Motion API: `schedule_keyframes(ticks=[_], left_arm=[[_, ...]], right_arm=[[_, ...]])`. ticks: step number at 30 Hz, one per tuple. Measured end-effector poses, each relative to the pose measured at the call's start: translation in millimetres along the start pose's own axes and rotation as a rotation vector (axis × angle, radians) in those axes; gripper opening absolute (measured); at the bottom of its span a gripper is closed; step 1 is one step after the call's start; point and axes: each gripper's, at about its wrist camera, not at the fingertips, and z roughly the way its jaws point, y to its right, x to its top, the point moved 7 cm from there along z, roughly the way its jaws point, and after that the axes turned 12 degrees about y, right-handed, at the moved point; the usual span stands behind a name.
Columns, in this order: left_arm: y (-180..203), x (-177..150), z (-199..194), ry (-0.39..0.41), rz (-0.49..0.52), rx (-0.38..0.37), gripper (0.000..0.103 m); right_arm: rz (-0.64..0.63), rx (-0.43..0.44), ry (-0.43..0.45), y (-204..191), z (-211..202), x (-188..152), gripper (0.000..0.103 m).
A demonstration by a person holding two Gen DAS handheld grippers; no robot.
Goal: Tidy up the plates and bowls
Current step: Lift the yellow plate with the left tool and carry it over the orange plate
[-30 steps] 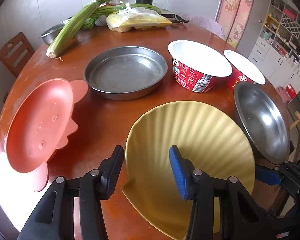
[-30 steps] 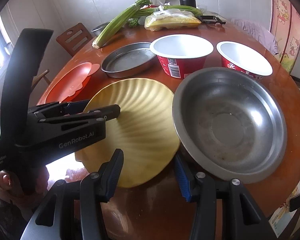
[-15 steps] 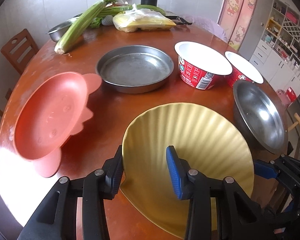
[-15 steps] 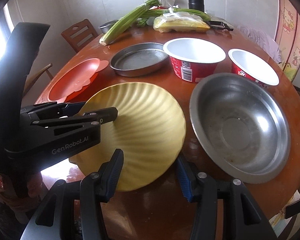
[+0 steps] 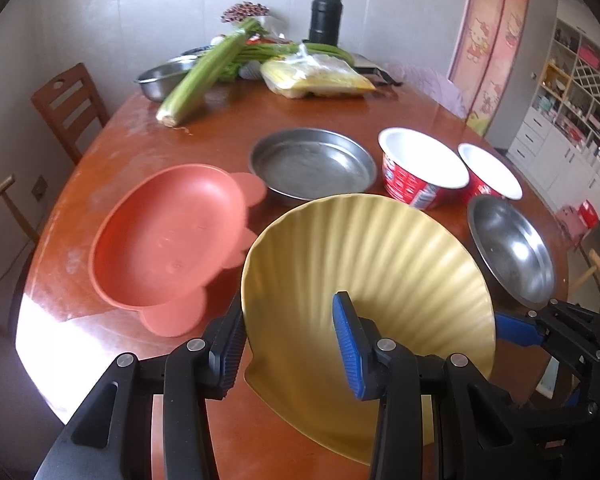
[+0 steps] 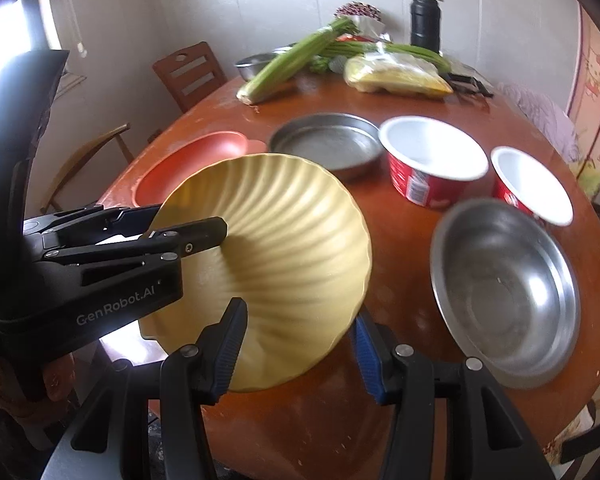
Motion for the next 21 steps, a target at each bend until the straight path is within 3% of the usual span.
schedule_keyframes(ticks=[21], left_arm=[[-93, 29, 3, 0.039, -0.114, 0.147, 0.043]], right_arm=[[-0.117, 0.099, 0.013, -66, 51, 58, 0.052]])
